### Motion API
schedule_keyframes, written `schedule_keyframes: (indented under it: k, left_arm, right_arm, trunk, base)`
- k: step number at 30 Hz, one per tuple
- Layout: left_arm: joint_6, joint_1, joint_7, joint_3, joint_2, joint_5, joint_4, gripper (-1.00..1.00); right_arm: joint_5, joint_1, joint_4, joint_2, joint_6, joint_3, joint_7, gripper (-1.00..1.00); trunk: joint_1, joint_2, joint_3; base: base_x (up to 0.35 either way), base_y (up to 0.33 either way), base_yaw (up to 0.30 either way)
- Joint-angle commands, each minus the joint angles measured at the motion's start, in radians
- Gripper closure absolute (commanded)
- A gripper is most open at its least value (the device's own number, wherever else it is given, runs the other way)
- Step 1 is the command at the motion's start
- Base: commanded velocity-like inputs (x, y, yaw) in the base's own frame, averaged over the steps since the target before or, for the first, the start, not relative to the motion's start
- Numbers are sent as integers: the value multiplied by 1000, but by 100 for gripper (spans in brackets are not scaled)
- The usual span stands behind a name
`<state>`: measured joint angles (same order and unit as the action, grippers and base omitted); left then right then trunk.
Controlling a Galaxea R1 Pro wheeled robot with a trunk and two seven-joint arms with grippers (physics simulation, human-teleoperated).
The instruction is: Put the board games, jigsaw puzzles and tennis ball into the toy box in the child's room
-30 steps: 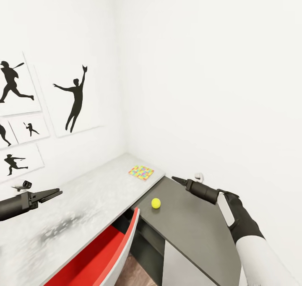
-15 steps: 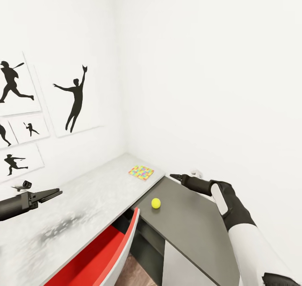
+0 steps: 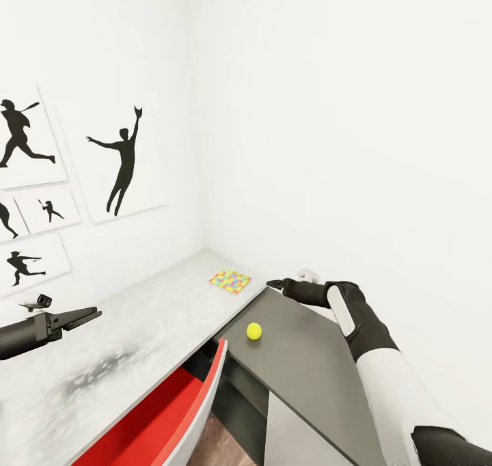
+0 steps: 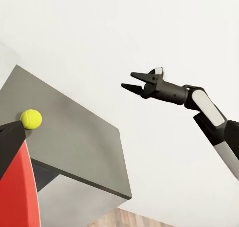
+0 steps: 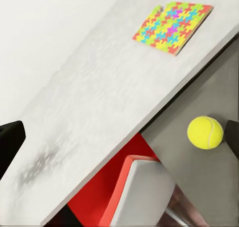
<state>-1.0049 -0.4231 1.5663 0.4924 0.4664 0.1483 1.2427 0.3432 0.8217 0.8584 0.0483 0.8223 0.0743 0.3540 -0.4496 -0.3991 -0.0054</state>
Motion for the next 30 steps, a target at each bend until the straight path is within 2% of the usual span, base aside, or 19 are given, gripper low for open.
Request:
schedule_keyframes:
  k: [1, 6, 9, 20, 26, 30]
  left_arm:
    - [-11, 0, 5, 0, 0, -1, 0, -100]
    - [-11, 0, 5, 0, 0, -1, 0, -100]
    - [-11, 0, 5, 0, 0, -1, 0, -100]
    - [-11, 0, 5, 0, 0, -1, 0, -100]
    - [-11, 0, 5, 0, 0, -1, 0, -100]
    - [-11, 0, 5, 0, 0, -1, 0, -100]
  right_arm:
    - [-4, 9, -4, 3, 10, -19, -13, -100]
    - [-3, 41, -27, 13, 27, -57, -73, -100]
    - [-3, 56, -45, 21, 36, -65, -107, -100]
    - [-2, 121, -141, 70, 68, -76, -325, -100]
    - [-3, 129, -148, 78, 86, -78, -374, -100]
    - [-5, 129, -148, 78, 95, -78, -382, -100]
  trunk:
    - [0, -1, -1]
    - [0, -1, -1]
    - [0, -1, -1]
    - [0, -1, -1]
    - [0, -1, -1]
    - [0, -1, -1]
  base:
    - [0, 0, 0]
    - [0, 0, 0]
    - [0, 0, 0]
    - [0, 0, 0]
    - [0, 0, 0]
    - [0, 0, 0]
